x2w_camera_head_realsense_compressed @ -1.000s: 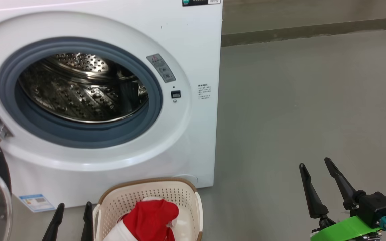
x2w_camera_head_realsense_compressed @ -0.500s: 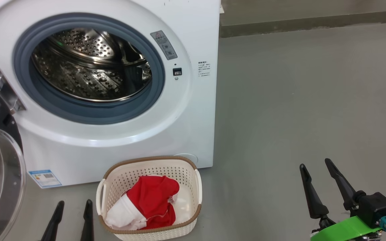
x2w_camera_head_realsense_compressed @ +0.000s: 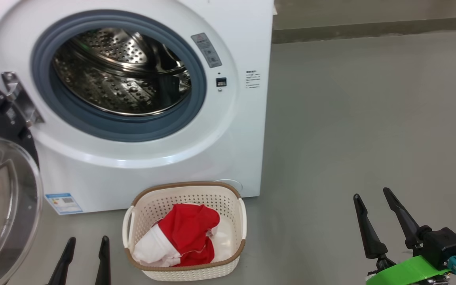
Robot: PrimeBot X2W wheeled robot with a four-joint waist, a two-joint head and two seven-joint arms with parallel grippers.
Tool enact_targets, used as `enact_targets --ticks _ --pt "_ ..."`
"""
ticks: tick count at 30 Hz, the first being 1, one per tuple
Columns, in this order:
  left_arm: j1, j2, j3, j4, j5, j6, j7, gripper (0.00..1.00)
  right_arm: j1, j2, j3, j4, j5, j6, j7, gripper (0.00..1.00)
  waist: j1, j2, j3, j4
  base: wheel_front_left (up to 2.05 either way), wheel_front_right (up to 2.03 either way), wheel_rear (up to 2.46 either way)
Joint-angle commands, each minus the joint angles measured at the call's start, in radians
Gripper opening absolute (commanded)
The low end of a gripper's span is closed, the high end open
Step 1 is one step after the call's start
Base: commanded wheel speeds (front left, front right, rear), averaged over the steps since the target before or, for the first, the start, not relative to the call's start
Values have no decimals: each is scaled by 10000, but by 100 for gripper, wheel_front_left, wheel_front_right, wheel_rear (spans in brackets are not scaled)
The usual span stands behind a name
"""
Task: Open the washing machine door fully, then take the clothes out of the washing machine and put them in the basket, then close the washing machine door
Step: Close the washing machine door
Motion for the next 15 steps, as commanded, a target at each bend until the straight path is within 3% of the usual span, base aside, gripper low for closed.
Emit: enact_targets --ticks 1,15 --pt "-243 55 342 -230 108 17 -120 100 -210 -79 209 -214 106 63 -65 100 0 -1 -25 112 0 0 0" --pt "-264 42 345 -382 202 345 -120 100 -110 -93 334 -232 125 63 -65 100 0 -1 -126 1747 0 0 0"
